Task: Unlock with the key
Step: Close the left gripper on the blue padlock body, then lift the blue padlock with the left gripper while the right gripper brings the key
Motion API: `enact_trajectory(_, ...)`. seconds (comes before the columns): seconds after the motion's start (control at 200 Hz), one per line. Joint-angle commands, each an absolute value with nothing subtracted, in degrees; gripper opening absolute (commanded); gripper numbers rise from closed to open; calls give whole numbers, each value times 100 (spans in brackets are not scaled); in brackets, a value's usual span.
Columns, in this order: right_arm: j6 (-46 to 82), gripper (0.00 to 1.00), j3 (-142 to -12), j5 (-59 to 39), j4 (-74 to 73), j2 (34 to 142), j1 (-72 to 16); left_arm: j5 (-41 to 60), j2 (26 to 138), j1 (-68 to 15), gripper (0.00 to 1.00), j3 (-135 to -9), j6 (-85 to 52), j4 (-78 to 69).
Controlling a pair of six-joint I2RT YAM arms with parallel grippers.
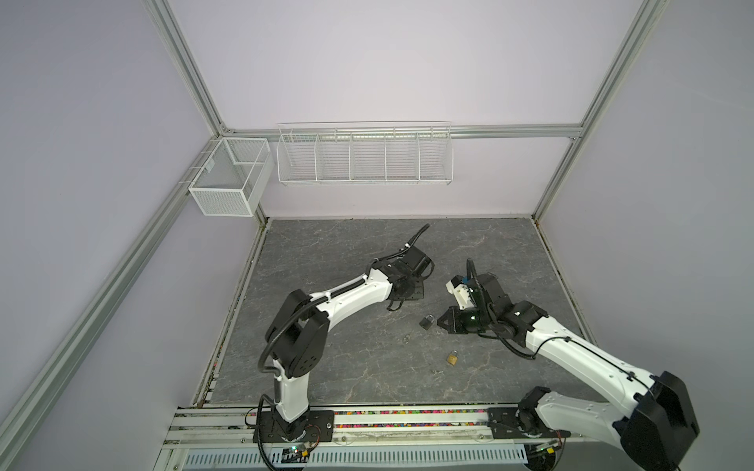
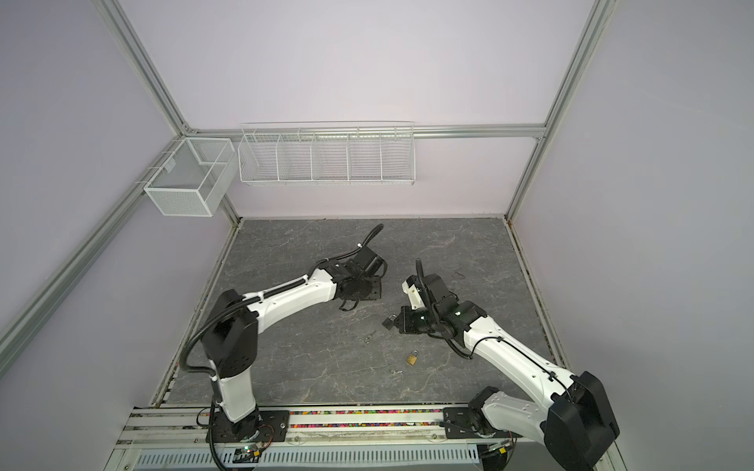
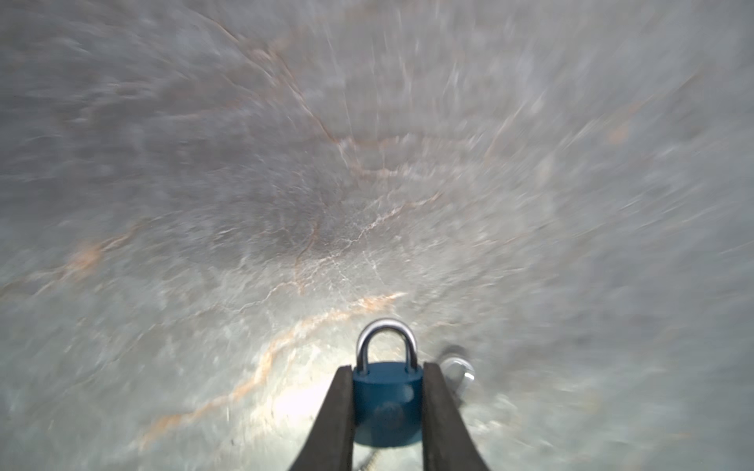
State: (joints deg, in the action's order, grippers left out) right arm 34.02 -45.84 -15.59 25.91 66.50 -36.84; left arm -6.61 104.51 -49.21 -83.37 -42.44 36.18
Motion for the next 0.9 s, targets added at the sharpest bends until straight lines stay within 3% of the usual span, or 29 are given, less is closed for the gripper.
enact_trajectory(0.0, 3407, 7, -4742, -1104, 2136, 6805, -3953, -447, 9808, -4894, 2, -7840, -5407, 3006)
enact_trajectory(0.335, 3477, 7, -4652, 34, 761, 6950, -4664, -444, 8264, -4932, 0, -6204, -7275, 1634)
enact_trajectory(0.895, 3939, 7, -4503, 1241, -733, 7408, -5466, -1176, 7342, -4996, 0, -5538, -8403, 1636)
